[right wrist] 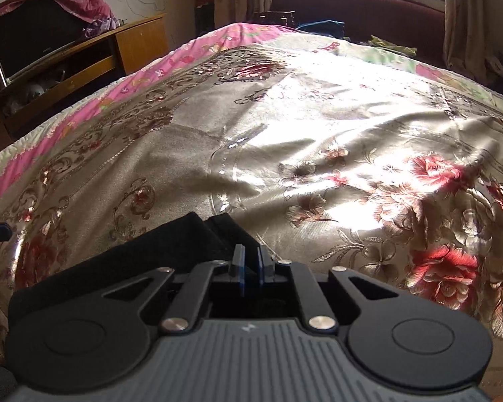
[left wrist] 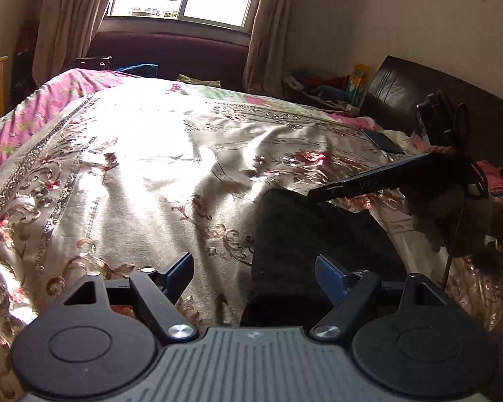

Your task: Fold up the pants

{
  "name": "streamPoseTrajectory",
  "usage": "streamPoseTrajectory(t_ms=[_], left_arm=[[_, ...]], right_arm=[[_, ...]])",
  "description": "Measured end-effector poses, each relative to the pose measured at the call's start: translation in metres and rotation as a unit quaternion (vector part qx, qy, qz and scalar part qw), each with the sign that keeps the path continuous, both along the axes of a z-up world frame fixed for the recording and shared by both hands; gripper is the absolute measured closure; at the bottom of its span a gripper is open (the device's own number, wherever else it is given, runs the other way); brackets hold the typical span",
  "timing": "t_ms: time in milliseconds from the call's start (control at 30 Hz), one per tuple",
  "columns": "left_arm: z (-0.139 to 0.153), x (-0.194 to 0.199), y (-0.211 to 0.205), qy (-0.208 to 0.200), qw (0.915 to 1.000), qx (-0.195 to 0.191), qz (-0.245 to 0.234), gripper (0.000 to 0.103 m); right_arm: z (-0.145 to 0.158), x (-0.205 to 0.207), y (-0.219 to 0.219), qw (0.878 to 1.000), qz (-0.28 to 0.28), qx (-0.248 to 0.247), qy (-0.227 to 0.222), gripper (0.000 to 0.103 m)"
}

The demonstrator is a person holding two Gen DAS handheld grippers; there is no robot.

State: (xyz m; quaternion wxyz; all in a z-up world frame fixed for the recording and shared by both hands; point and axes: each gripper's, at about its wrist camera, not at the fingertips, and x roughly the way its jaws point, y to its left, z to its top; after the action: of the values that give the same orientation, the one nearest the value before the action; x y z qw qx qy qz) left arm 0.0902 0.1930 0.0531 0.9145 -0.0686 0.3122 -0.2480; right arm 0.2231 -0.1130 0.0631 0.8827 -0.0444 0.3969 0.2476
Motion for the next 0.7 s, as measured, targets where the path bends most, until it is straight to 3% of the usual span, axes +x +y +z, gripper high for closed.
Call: streamPoseTrajectory(t_ms=[67,167,233,333,367,400,433,467,500,600,700], left_arm=[[-0.008,-0.003,-0.002,0.017,0.9997,-0.017,-0.003,0.011],[-0.025,0.0,-0.001,0.055,0.9971,-0.051,0.014,0.011],[-0.036,0.009,-0.003,0.076,0.9945,-0.07,0.016,0.011],[-0.044,0.02,-0.011,0.087,0.9933,-0.074,0.016,0.011],[-0.045,0.023,-0.012,0.089,0.9932,-0.072,0.018,0.014],[-0.046,0.025,-0.014,0.091,0.9932,-0.071,0.017,0.02],[-0.045,0.026,-0.016,0.091,0.9931,-0.073,0.014,0.034],[-0.042,0.026,-0.018,0.089,0.9933,-0.073,0.01,0.041],[-0.038,0.024,-0.021,0.081,0.9944,-0.068,0.01,0.043],[-0.025,0.018,-0.026,0.054,0.9972,-0.051,0.006,0.052],[-0.012,0.012,-0.026,0.033,0.9977,-0.059,0.001,0.06]], right_arm=[[-0.002,0.007,0.002,1.0,0.024,0.012,0.004,0.04],[-0.012,0.019,0.004,0.999,0.041,0.022,0.008,0.04],[-0.022,0.031,0.003,0.997,0.05,0.044,0.044,0.039],[-0.032,0.037,0.004,0.994,0.057,0.062,0.065,0.039],[-0.032,0.037,0.003,0.994,0.057,0.068,0.071,0.045],[-0.031,0.037,0.003,0.992,0.06,0.076,0.08,0.063],[-0.028,0.034,0.003,0.991,0.057,0.081,0.09,0.072],[-0.024,0.03,0.002,0.992,0.051,0.077,0.088,0.081],[-0.018,0.025,0.001,0.992,0.051,0.073,0.084,0.088],[0.004,0.01,-0.012,0.992,0.041,0.095,0.069,0.094],[0.021,-0.001,-0.023,0.993,0.03,0.105,0.051,0.097]])
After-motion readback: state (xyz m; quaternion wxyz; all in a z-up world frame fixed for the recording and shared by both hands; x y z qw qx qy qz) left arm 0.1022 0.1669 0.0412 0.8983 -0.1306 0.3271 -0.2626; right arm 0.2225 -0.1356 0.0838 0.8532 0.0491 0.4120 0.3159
